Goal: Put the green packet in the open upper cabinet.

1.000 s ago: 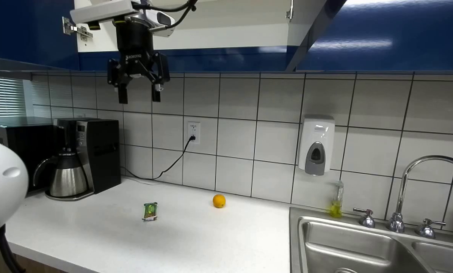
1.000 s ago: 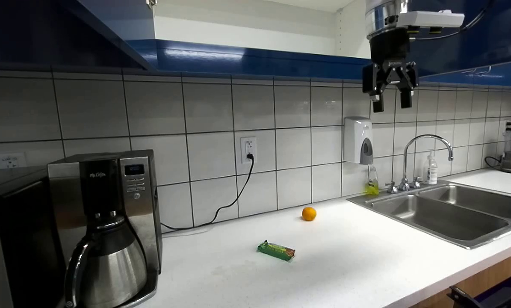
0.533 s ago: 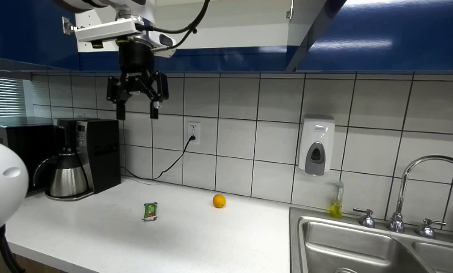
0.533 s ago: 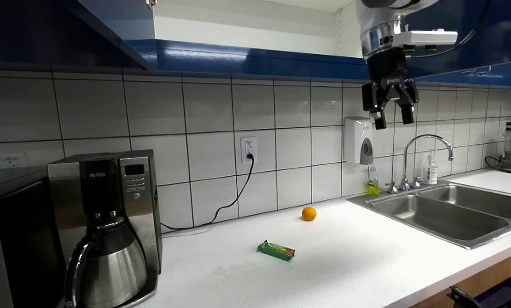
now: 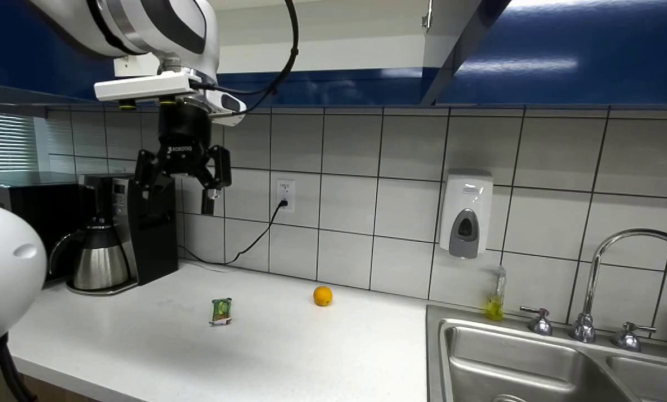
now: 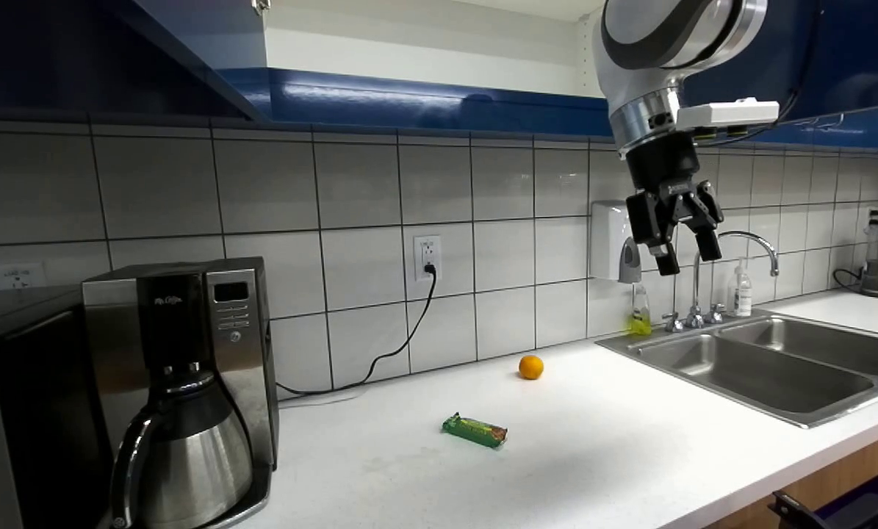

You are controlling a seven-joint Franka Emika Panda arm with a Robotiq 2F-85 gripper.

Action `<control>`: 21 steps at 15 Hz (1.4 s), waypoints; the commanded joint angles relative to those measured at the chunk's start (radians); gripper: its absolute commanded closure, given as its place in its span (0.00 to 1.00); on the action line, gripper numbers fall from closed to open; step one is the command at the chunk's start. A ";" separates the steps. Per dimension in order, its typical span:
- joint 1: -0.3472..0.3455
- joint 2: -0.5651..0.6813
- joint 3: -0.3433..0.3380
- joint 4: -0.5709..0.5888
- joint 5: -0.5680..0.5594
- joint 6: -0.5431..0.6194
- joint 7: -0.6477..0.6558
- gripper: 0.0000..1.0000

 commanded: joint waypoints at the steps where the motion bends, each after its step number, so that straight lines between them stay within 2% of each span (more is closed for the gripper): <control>1: 0.012 0.010 0.023 -0.058 -0.010 0.066 -0.016 0.00; 7: 0.038 0.112 0.032 -0.135 0.025 0.315 -0.010 0.00; 11: 0.078 0.224 0.041 -0.161 0.075 0.483 -0.029 0.00; 16: 0.093 0.418 0.080 -0.092 0.074 0.663 -0.008 0.00; 21: 0.082 0.605 0.113 0.025 0.040 0.736 0.029 0.00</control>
